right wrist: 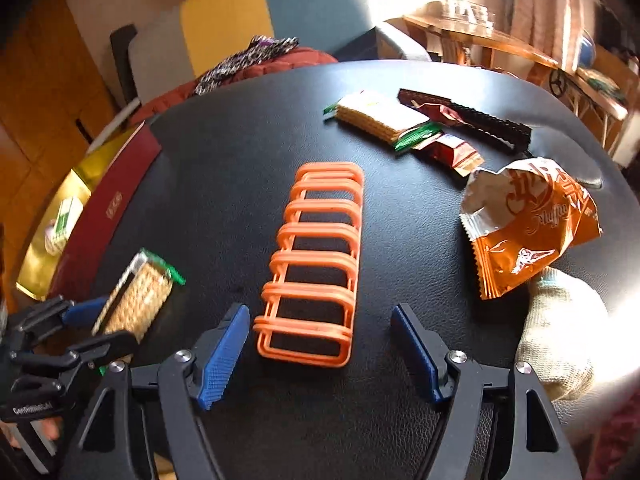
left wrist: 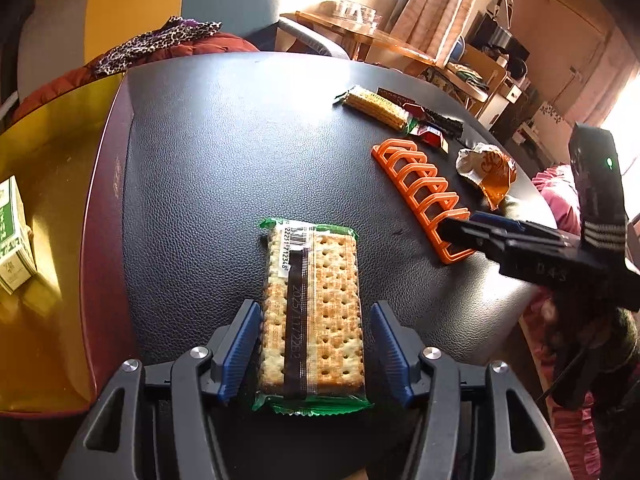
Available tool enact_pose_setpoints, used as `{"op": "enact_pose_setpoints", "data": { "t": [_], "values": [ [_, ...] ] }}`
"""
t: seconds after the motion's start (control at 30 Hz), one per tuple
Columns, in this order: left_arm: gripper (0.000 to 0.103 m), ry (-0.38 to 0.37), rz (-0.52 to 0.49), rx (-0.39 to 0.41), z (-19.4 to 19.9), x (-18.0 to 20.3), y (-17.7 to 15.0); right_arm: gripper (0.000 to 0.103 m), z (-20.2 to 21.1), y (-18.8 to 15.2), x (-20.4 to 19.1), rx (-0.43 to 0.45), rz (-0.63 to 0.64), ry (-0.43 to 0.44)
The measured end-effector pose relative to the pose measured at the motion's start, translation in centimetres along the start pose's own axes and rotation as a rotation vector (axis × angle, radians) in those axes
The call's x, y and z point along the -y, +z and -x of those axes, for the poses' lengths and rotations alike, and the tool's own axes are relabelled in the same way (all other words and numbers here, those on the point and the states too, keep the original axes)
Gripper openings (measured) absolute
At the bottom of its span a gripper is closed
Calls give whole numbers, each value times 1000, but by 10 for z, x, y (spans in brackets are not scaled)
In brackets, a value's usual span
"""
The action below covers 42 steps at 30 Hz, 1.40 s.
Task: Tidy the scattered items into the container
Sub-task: 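Close the right gripper on the orange rack again while the left gripper holds the crackers, then lower the crackers into the gold tray with the left gripper while the right carries the rack in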
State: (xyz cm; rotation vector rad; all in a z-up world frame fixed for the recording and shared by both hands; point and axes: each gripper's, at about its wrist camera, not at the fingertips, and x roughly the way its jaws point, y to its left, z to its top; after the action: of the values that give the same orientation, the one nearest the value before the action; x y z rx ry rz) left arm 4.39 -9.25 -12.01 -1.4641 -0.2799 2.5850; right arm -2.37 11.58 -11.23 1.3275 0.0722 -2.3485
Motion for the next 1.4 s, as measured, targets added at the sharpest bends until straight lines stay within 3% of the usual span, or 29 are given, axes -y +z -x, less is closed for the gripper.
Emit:
{"op": "enact_pose_setpoints", "data": {
  "t": [0.33, 0.4, 0.5, 0.57, 0.77, 0.97, 1.13, 1.23, 1.4],
  "values": [
    [58, 11, -24, -15, -6, 3, 12, 76, -30, 32, -9, -2, -25, -85],
    [58, 36, -56, -17, -7, 7, 10, 67, -32, 32, -17, -5, 37, -138],
    [51, 85, -99, -4, -8, 12, 4, 50, -28, 27, -20, 15, 80, -140],
    [50, 105, -127, 1, -7, 16, 1, 50, -24, 21, -21, 25, 87, -141],
    [50, 76, -96, -1, -1, 13, 0, 50, -20, 11, -20, 53, 66, -130],
    [50, 46, -47, 80, 36, 4, 4, 50, -20, 11, -24, 47, 63, -143],
    [50, 72, 89, 198, 89, -41, 14, 50, -20, 11, -25, 39, 69, -152],
    [50, 161, 172, 248, 114, -83, 17, 50, -21, 11, -27, 34, 77, -160],
    [50, 347, 341, 250, 136, -166, 2, 50, -21, 11, -27, 31, 83, -161]
  ]
}}
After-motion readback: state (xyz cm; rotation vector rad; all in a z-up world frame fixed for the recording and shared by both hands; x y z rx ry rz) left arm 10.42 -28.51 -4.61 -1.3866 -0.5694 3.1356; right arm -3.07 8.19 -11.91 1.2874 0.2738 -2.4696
